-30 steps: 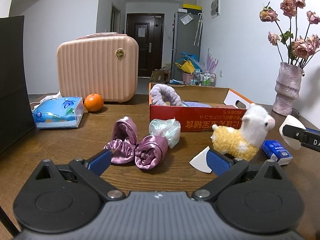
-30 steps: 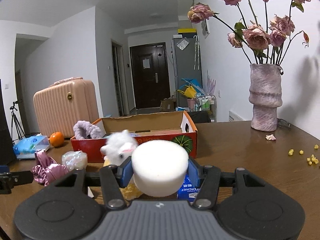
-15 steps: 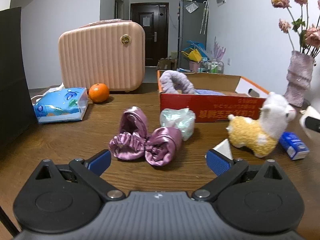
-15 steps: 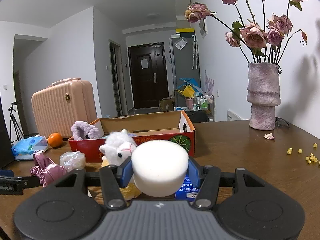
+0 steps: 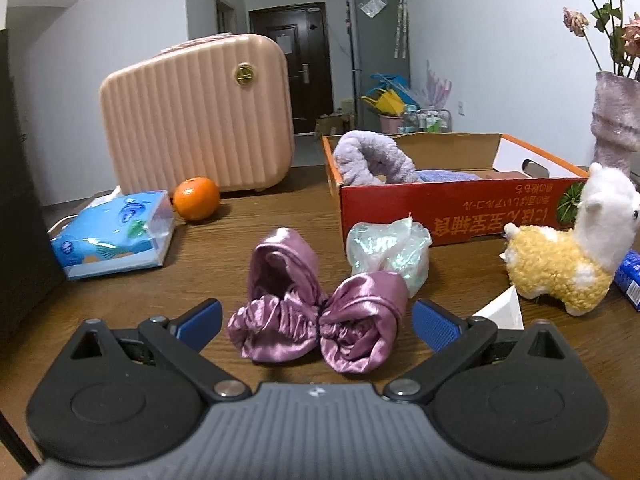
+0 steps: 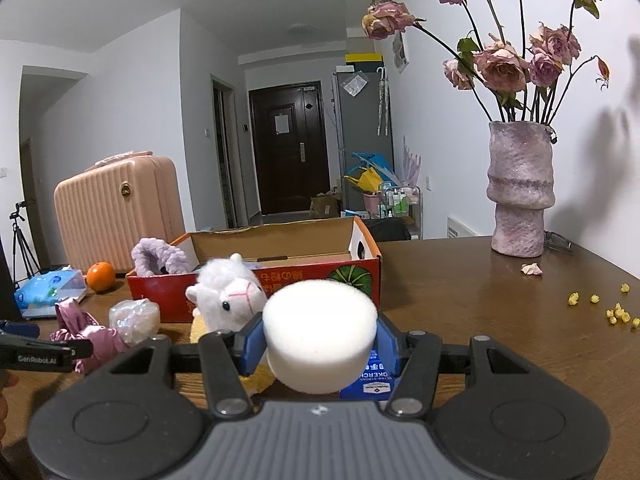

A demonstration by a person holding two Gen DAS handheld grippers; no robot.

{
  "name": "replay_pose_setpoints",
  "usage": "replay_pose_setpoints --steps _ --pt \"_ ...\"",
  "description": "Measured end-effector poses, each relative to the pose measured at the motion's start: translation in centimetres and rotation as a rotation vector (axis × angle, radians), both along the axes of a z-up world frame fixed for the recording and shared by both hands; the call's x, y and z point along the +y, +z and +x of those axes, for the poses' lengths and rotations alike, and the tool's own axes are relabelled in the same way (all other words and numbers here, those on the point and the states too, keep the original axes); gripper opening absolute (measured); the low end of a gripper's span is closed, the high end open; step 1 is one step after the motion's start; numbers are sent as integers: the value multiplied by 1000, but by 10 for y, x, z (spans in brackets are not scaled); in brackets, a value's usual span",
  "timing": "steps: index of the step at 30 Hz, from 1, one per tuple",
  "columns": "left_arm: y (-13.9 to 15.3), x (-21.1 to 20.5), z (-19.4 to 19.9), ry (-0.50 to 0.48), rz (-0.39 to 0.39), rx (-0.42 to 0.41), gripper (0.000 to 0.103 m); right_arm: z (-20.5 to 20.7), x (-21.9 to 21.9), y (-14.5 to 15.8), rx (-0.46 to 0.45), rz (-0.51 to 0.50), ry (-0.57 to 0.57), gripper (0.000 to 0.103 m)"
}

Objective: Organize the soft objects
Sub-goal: 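Grasp the pink satin scrunchies with the left tool while the right tool holds the sponge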

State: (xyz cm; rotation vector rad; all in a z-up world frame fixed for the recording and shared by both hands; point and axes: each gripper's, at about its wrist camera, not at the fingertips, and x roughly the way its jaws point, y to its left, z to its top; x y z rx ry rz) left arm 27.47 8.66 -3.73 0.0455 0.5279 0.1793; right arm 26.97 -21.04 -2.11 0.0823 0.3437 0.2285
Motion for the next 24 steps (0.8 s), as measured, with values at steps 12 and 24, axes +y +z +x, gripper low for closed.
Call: replay_pose_setpoints --steps 12,24 --pt "-9 14 33 -56 -15 41 103 6 1 -6 24 -20 -10 55" --pt "-21 22 50 -72 -58 119 100 7 4 -9 36 -32 -9 55"
